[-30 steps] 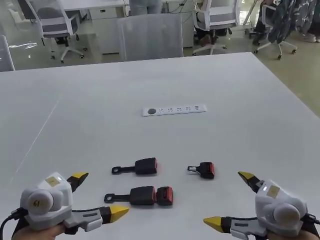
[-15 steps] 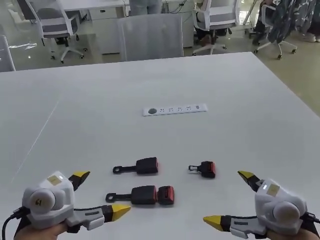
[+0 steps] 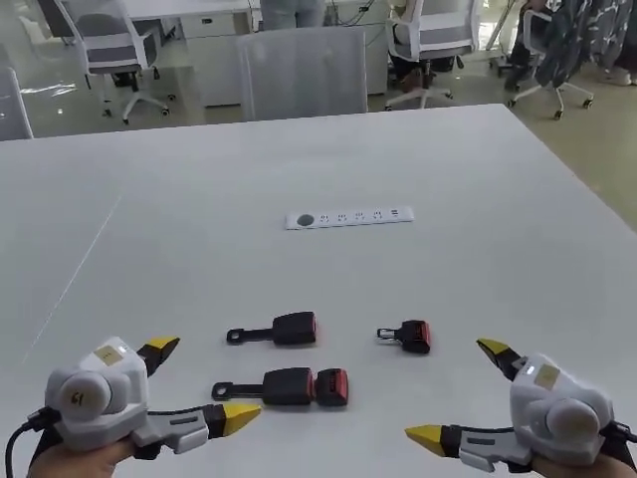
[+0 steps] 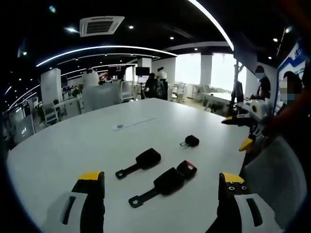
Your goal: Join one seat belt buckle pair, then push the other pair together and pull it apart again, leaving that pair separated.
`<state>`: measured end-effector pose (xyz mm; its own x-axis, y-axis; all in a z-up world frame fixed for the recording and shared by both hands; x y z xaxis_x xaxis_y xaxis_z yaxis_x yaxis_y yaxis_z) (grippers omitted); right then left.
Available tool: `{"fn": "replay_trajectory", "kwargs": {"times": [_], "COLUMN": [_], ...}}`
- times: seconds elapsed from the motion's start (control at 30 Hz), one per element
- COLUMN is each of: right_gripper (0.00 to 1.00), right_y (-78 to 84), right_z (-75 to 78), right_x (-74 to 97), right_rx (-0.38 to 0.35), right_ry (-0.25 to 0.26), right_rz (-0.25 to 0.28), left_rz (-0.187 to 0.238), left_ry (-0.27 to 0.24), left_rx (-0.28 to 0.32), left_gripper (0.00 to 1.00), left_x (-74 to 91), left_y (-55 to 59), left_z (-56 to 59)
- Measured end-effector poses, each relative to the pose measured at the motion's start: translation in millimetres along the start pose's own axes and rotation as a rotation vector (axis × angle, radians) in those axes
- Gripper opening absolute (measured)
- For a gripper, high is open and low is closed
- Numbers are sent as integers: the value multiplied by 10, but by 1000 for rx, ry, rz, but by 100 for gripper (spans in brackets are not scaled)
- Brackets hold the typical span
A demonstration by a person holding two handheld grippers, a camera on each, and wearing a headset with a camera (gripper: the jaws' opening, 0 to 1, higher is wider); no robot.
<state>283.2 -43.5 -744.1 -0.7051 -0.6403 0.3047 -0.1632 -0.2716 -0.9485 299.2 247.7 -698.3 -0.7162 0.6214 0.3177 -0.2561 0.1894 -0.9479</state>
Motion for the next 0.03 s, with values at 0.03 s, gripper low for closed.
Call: {"fn": "replay_trajectory", "kwargs": {"times": [0.03], "right_gripper": [100], "right_y": [5], "right_z": [0], "right_x": [1], "right_rx": [1], "right_ry": [0], "right_rz": [-1], "left_rz": [3], "left_ry": [-1], "left_rx": [0], "left_gripper": [100], "left_x": [2], "left_y": [-1], "left_z": [-1]}}
Point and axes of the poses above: the centre of the closed fingertips' face, and the gripper's own axes: x roughly backward along the fingers, z roughly to its right, y roughly out of its underside, the point moved 2 cm from there along x, roughly backward along the fingers, and after that the axes turned 7 degrees about z, right-handed, at the moved point
